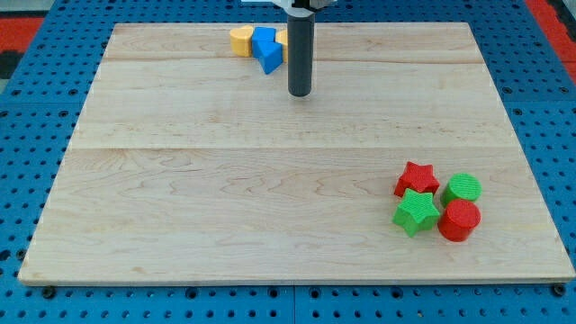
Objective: Push the blue blocks towards diagonal left bottom to the yellow hexagon
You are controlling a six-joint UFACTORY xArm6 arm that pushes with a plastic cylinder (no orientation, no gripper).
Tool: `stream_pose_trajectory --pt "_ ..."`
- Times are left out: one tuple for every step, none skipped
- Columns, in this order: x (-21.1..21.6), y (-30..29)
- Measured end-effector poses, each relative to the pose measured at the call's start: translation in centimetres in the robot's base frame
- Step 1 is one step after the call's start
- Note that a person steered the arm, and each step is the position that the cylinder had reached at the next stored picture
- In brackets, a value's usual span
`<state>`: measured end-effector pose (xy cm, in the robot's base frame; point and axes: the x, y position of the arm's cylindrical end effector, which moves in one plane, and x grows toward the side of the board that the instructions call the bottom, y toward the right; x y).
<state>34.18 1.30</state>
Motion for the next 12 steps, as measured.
stream_pose_trajectory --pt "0.0 0.0" --pt "-0.2 -0.2" --pt "0.2 -0.1" --pt "1.6 0.8" --pt "0.3 5.4" --pt "-8.1 7.0" --pt "-13.1 8.8" --pt "-15.0 8.4" --pt "-15.0 8.1" --pt "-15.0 8.5" --pt "-15.0 8.0" --pt "-15.0 4.1"
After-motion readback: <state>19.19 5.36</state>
